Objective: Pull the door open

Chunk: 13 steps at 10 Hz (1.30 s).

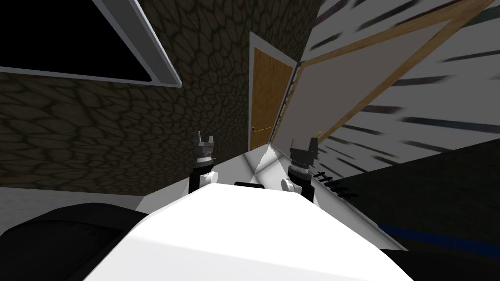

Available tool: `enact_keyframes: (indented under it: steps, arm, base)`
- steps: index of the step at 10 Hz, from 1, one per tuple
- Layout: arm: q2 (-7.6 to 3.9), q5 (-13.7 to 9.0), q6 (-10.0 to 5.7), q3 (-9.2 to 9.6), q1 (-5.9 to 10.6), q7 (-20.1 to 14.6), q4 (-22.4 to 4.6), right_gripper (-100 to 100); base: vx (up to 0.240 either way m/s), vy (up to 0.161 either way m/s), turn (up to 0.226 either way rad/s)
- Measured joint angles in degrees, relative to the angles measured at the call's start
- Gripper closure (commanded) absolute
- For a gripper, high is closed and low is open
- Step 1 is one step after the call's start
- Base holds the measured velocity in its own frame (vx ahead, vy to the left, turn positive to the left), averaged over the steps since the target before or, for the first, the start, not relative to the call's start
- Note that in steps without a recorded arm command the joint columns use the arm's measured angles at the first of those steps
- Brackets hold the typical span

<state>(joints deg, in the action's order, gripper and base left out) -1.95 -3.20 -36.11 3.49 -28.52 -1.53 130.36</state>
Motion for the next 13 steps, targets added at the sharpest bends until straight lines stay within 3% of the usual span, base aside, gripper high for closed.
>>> enact_keyframes:
  steps: [13]
  arm:
    - [-3.08,-0.2,-2.71,0.88,5.08,-2.1,-15.8,-100]
  base:
    - [0.097,-0.017,0.072]
